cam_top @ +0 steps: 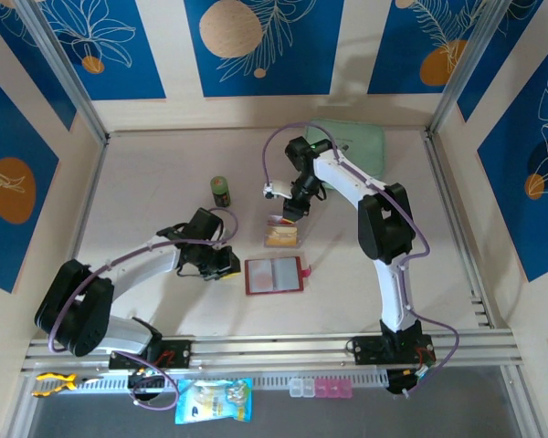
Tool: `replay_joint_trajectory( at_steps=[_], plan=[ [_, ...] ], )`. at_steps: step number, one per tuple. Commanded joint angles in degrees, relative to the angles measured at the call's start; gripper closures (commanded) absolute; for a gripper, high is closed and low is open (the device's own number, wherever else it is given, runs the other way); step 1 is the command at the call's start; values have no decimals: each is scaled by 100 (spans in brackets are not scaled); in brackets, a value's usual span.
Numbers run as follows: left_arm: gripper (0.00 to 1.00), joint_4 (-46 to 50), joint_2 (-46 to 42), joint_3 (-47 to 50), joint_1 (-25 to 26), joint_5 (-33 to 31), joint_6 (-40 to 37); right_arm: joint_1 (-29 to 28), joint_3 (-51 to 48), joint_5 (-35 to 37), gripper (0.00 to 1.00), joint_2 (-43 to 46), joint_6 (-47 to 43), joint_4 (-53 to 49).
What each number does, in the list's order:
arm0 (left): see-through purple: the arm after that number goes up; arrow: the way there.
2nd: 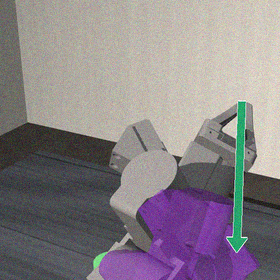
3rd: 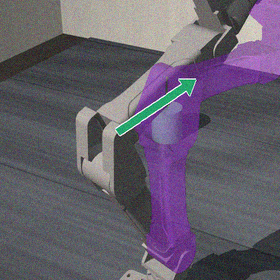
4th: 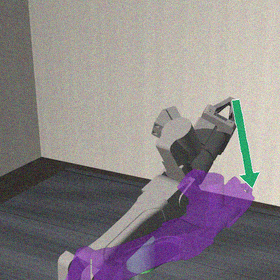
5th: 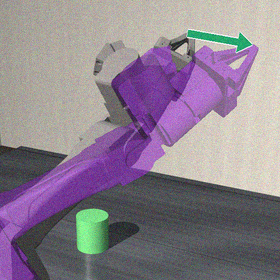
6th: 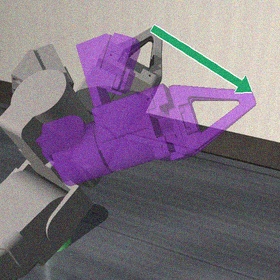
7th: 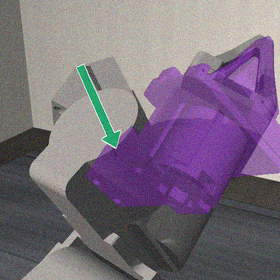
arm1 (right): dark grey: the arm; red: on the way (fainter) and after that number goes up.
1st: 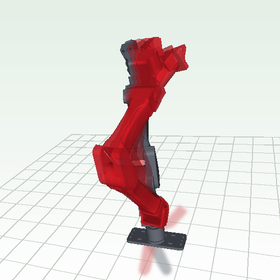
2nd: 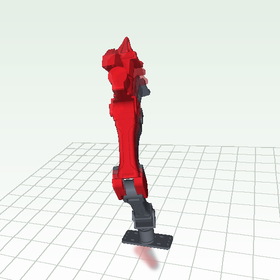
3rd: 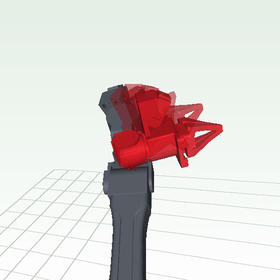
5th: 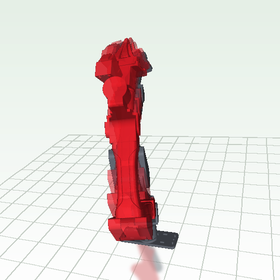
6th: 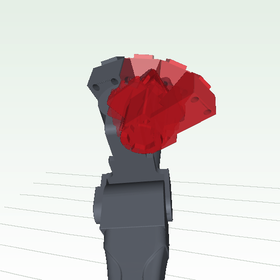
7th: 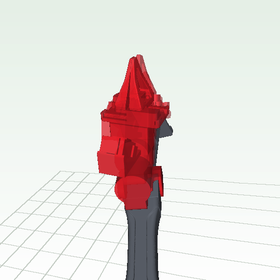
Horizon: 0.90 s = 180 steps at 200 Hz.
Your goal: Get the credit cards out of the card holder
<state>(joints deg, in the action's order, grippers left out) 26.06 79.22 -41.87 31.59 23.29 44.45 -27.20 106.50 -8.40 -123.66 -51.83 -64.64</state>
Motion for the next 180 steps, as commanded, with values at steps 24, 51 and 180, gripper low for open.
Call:
replay_joint_trajectory(
  at_steps=[24,51,180],
  plan=[
    [84,140,-34,-93,-75,35,-84,17,-77,337,82,325,154,477],
    [83,129,-31,-107,-75,37,-82,13,-238,634,82,520,198,770],
    [84,-586,477,-37,-48,523,29,-350,-1924,325,86,2091,3634,2016]
  ],
)
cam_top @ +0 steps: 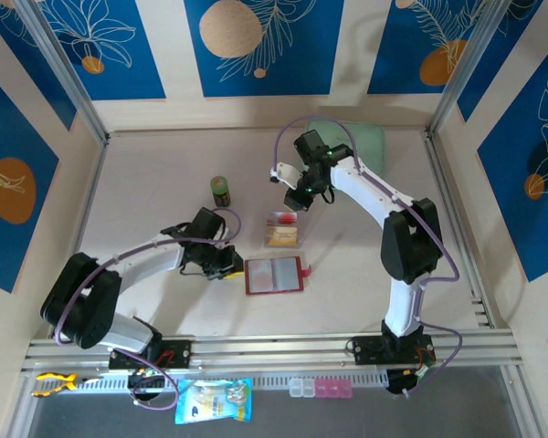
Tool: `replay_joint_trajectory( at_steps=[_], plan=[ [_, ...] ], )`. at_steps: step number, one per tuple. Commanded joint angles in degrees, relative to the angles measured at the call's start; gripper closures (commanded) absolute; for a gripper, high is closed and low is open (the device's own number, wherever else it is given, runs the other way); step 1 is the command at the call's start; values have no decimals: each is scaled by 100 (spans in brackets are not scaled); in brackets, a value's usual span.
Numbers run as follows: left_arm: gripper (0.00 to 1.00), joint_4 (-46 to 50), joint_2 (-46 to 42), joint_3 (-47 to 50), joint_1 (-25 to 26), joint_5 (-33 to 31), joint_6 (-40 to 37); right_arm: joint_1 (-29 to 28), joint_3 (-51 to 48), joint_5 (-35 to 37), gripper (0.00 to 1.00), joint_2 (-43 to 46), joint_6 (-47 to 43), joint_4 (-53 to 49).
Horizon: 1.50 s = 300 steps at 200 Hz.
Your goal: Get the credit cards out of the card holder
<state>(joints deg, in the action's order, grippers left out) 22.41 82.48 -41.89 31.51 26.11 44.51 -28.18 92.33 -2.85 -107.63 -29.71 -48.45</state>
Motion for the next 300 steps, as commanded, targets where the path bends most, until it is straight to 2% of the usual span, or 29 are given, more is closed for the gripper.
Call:
replay_joint_trajectory(
  at_steps=[1,29,60,89,156,300],
  plan=[
    [84,-234,153,-32,-39,244,22,-259,-538,-228,86,511,1476,432],
    [85,-404,314,-12,-33,317,42,-364,-1029,-103,87,734,3185,941],
    [86,-511,477,5,-37,376,36,-319,-776,167,92,408,4924,871],
    [86,-495,431,47,-32,353,35,-329,-798,105,92,275,5522,1239],
    [86,-468,305,155,-31,307,84,-251,-242,97,95,-470,5601,1145],
    [86,-511,286,234,-31,308,93,-267,-330,206,96,-648,5507,971]
  ],
)
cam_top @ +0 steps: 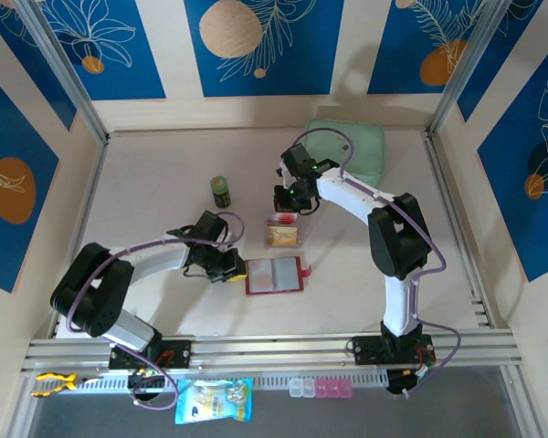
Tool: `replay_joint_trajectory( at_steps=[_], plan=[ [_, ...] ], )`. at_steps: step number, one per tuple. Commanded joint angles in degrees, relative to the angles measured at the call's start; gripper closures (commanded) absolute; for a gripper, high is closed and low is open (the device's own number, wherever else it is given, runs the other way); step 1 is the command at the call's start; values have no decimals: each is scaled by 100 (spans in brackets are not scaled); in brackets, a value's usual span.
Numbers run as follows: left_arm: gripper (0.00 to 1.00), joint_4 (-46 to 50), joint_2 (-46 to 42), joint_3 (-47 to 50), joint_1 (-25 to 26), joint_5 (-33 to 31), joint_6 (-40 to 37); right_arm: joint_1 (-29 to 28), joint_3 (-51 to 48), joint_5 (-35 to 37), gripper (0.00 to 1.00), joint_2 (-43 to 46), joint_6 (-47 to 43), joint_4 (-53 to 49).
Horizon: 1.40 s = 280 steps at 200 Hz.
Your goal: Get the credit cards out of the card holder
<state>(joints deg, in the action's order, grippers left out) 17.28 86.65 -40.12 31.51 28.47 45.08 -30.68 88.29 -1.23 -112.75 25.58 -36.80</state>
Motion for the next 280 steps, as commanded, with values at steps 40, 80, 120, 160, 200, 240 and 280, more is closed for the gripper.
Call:
replay_joint_trajectory(
  at_steps=[40,80,120,160,200,240,280],
  plan=[
    [86,3,-131,74,-31,73,22,-33,59,80,96,-197,-44,-258],
    [86,12,-123,67,-35,82,18,-50,117,90,96,-212,-62,-287],
    [86,21,-113,22,-31,91,10,-87,257,201,96,21,-95,-353],
    [86,-5,-69,22,-31,124,9,-189,364,248,93,269,-81,-468],
    [86,-27,-43,39,-31,201,-10,-346,64,1,92,579,141,-371],
    [89,-101,18,46,28,268,10,-556,-596,-347,92,1024,524,-105],
    [89,-221,123,109,109,313,52,-795,-1037,-515,90,1272,855,-192]
  ],
)
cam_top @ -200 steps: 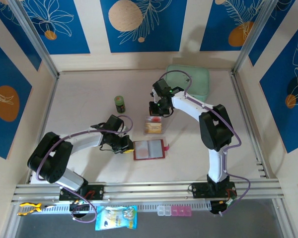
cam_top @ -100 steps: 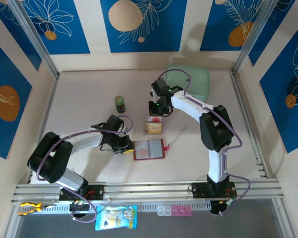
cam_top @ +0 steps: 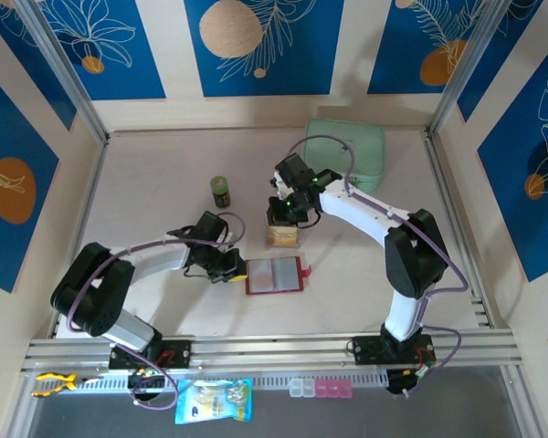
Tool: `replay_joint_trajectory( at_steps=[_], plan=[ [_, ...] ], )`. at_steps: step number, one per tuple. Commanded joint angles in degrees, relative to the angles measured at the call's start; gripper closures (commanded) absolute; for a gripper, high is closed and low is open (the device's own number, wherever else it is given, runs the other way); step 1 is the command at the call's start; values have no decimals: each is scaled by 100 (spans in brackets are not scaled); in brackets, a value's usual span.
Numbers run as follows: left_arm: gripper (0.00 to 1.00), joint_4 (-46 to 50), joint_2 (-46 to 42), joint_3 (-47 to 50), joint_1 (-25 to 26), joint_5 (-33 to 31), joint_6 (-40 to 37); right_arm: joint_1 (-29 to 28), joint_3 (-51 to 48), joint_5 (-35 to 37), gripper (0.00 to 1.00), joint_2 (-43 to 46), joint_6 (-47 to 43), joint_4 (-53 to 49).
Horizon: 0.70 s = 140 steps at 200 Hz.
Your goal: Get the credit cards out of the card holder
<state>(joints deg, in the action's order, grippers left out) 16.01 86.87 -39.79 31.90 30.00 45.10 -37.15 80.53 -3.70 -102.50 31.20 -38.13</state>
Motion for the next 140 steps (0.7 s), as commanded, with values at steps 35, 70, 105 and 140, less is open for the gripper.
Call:
replay_joint_trajectory(
  at_steps=[35,70,105,140],
  plan=[
    [89,-133,193,68,143,212,43,-330,-686,-426,89,392,493,22],
    [90,-169,328,171,202,199,88,-575,-985,-606,85,431,719,107],
    [90,-182,339,276,246,156,138,-766,-1347,-1010,77,450,1020,463],
    [90,-190,335,323,250,103,159,-886,-1568,-1201,69,294,1212,744]
  ],
)
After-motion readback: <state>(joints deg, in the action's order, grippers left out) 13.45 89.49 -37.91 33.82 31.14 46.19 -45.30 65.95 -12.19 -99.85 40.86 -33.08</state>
